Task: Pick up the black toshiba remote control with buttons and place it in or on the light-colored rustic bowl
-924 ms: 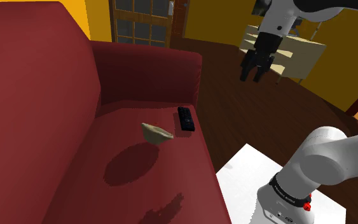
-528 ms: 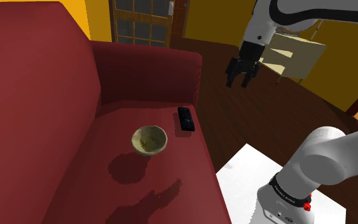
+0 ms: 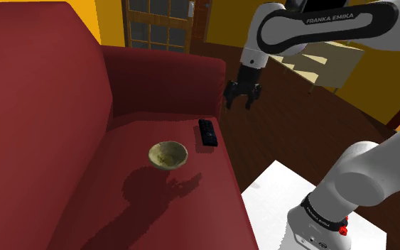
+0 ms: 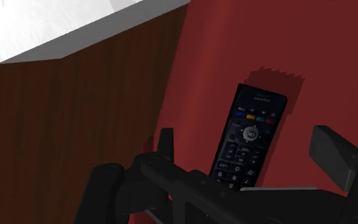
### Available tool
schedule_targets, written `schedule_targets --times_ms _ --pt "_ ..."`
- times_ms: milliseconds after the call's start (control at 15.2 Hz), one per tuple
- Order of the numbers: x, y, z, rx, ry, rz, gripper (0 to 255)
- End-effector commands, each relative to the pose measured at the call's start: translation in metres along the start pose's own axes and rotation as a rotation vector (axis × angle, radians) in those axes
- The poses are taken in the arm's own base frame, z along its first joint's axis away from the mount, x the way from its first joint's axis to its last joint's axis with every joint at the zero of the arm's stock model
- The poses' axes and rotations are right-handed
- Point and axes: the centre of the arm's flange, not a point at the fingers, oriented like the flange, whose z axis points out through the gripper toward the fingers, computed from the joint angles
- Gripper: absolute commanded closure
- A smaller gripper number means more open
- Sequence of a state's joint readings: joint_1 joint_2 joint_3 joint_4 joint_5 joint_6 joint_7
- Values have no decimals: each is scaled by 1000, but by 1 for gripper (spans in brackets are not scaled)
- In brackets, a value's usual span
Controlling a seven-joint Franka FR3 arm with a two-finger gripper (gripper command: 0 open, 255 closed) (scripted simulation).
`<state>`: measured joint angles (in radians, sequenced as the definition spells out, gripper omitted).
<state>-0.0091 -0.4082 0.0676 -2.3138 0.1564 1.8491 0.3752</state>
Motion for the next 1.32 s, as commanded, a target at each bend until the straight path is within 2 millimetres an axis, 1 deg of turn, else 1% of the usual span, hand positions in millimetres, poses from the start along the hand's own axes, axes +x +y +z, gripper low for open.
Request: schedule_targets --times_ms 0,330,660,726,1122,1188,1254 --pt "15 -11 20 -8 -3 30 0" --pt "57 -35 69 -29 -15 100 0" --pt "100 -54 118 -50 -26 171 0" --pt "103 -55 122 -52 -27 176 0" --pt "102 -53 153 -52 -27 176 0" --pt "102 -53 162 -52 -27 176 0" --pt "102 -53 162 -52 -27 176 0"
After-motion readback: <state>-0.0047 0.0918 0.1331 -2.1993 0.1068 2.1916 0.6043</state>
